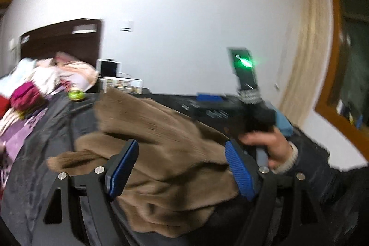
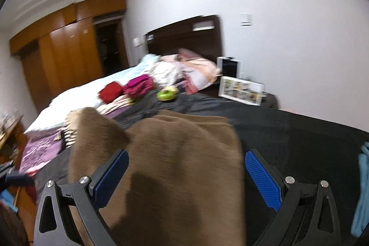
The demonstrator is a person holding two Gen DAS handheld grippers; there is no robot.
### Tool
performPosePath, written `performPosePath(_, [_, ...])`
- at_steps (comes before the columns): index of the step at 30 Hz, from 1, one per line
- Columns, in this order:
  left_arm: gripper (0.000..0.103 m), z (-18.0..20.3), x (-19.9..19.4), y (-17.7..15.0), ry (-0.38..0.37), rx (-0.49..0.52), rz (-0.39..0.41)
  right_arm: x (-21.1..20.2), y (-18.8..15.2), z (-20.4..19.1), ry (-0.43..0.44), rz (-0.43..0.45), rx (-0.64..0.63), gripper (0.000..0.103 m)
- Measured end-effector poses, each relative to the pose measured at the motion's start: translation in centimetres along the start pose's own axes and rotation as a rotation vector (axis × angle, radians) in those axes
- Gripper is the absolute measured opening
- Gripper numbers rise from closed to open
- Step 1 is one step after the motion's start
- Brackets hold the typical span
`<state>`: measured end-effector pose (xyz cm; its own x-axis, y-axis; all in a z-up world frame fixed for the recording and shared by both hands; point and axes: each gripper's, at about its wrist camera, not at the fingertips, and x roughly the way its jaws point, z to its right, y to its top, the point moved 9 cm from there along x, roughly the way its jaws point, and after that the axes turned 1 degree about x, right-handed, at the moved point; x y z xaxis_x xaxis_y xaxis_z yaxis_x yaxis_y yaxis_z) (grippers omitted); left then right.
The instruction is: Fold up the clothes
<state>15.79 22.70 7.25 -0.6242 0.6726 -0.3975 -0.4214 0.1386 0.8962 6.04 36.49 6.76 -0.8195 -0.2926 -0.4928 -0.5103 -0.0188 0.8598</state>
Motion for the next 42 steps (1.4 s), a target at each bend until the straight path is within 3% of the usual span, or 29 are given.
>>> performPosePath(8, [0.081, -6.8, -1.9, 0.8, 0.072, -0.238, 0.046, 1.1, 0.6, -6.1, 0.186, -0.039, -0.043, 0.103])
performPosePath(13, [0.081, -8.3, -3.0, 1.3, 0.110, -0.243, 0.067, 1.3, -0.4, -9.1, 0.240, -0.086, -0.149, 0.103])
performPosePath(16, [0.082, -8.0, -2.5, 1.2, 0.107, -0.243, 0.053, 2.1, -1.4, -10.9, 0.230, -0.133, -0.258, 0.103])
performPosePath(19, [0.082, -8.4, -1.9, 0.8, 0.098, -0.244, 0.037, 3.5, -2.8, -11.7, 0.195, -0.172, -0.345, 0.103])
performPosePath(21, [0.082, -8.8, -2.0, 0.6, 0.096, -0.252, 0.031, 4.4, -3.8, -11.8, 0.172, -0.195, -0.392, 0.094])
performPosePath(23, [0.082, -9.1, -1.9, 0.3, 0.098, -0.264, 0.024, 4.4, -3.9, -10.6, 0.153, -0.188, -0.357, 0.034])
performPosePath(24, [0.083, -9.3, -1.8, 0.2, 0.100, -0.270, 0.020, 4.4, -4.0, -9.8, 0.144, -0.183, -0.333, 0.029])
performPosePath(27, [0.083, -10.3, -1.2, -0.4, 0.107, -0.297, 0.002, 3.7, -3.8, -7.6, 0.116, -0.150, -0.260, 0.022])
performPosePath(32, [0.083, -11.1, 0.1, -1.0, 0.111, -0.332, -0.029, -1.5, -1.9, -3.3, -0.010, 0.016, -0.192, 0.019])
performPosePath(38, [0.083, -10.7, 1.9, -1.4, 0.098, -0.323, -0.068, -9.4, -0.8, 4.9, -0.253, 0.181, -0.085, 0.019])
performPosePath(42, [0.083, -9.9, 3.7, -1.4, 0.082, -0.299, -0.099, -13.5, -2.9, 12.2, -0.433, 0.191, 0.027, 0.019])
